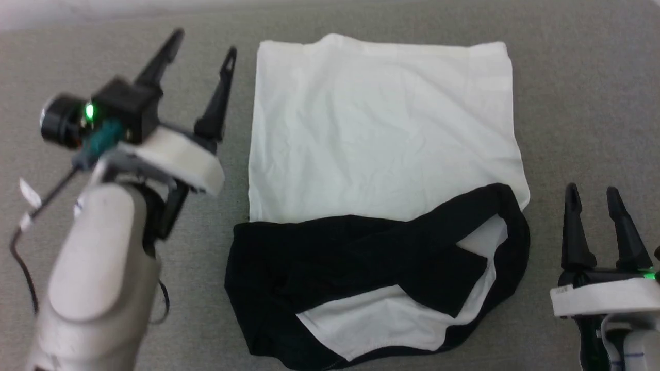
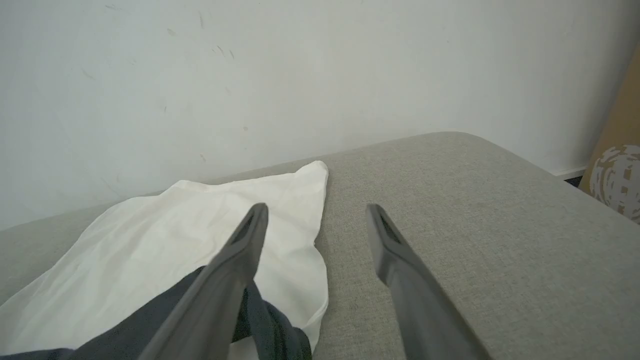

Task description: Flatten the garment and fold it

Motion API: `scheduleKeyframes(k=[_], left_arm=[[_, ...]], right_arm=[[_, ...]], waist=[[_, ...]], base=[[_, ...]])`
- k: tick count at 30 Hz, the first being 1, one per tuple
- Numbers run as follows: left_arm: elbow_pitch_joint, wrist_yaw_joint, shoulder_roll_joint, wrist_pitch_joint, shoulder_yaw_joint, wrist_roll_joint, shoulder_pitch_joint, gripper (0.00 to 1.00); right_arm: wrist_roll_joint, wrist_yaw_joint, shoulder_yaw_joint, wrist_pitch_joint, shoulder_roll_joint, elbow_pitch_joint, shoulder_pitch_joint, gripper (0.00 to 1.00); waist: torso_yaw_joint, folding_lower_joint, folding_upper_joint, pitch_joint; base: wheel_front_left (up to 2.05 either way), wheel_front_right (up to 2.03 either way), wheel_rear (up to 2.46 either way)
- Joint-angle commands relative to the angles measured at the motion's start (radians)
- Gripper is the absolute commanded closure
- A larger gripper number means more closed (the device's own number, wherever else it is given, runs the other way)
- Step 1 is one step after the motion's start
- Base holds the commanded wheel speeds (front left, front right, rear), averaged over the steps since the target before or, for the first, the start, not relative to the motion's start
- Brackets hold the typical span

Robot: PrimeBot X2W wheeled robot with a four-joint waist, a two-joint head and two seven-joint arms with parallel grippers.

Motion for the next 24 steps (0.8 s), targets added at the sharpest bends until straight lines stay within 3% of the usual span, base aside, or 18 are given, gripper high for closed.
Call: scheduleKeyframes(k=[1, 14, 19, 24], left_arm=[[0.016, -0.005, 0.015, 0.010, -0.009, -0.008, -0.029, 0.00], [0.266, -0.008, 0.207, 0.327, -0.223, -0.298, -0.406, 0.00], [0.329, -0.008, 0.234, 0.464, -0.223, -0.408, -0.480, 0.00], [0.357, -0.008, 0.267, 0.564, -0.230, -0.433, -0.545, 0.00]], right_arm=[[0.003, -0.001, 0.003, -0.006, 0.000, -0.006, -0.018, 0.00], [0.022, -0.001, 0.055, -0.024, 0.000, -0.009, -0.084, 0.00], [0.029, -0.001, 0.069, -0.028, 0.000, 0.002, -0.091, 0.00], [0.031, -0.001, 0.074, -0.030, 0.000, 0.007, -0.093, 0.00]], waist=[[-0.031, -0.0002, 0.0000, 0.058], [-0.112, -0.0002, 0.0000, 0.219], [-0.148, -0.0002, 0.0000, 0.263], [-0.173, -0.0002, 0.0000, 0.305]], base=[[0.00, 0.00, 0.00], [0.00, 0.00, 0.00], [0.00, 0.00, 0.00], [0.00, 0.00, 0.00]])
